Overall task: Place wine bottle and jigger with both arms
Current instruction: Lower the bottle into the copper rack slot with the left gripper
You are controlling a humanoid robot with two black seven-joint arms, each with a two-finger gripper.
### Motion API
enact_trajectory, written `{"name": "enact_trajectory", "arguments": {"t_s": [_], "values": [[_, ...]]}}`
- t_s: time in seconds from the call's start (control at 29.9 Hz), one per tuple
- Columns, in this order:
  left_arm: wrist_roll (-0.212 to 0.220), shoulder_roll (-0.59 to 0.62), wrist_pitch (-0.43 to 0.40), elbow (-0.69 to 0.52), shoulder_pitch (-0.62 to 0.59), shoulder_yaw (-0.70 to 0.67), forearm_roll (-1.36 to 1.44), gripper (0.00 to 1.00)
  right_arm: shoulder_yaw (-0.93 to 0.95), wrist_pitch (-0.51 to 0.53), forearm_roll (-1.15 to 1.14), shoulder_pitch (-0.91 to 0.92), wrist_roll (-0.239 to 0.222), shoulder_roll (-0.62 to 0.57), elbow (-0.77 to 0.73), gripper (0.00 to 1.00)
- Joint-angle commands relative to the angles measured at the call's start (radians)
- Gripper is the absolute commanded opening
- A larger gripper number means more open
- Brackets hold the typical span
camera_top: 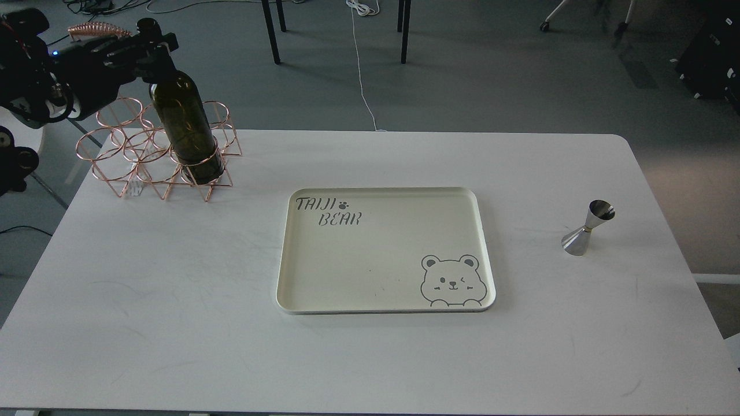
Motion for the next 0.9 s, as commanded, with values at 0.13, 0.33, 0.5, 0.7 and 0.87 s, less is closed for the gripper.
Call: {"name": "enact_trajectory", "arguments": {"t_s": [0.13,0.33,0.5,0.7,0.87], "values": [[0.001,0.001,-0.001,0.002,-0.003,0.010,0.000,0.24,0.000,0.000,0.000,0.000,0.000,0.000,0.000,0.96],[0.008,-0.001,0.002,0.004,-0.003,0.010,-0.008,0.64,0.006,0.000,0.000,0.000,0.000,0.000,0.000,0.96],[0.005,-0.005,0.002,0.021,-0.003,0.010,-0.008,0.74,0.006,0.000,0.000,0.000,0.000,0.000,0.000,0.96],[0.002,-0.007,0.002,0.021,-0.003,0.010,-0.014,0.86,0.006,0.000,0.000,0.000,0.000,-0.002,0.000,0.96],[-0.001,-0.011,0.002,0.021,-0.001,0.010,-0.020,0.93,0.006,0.000,0.000,0.000,0.000,0.000,0.000,0.96]]}}
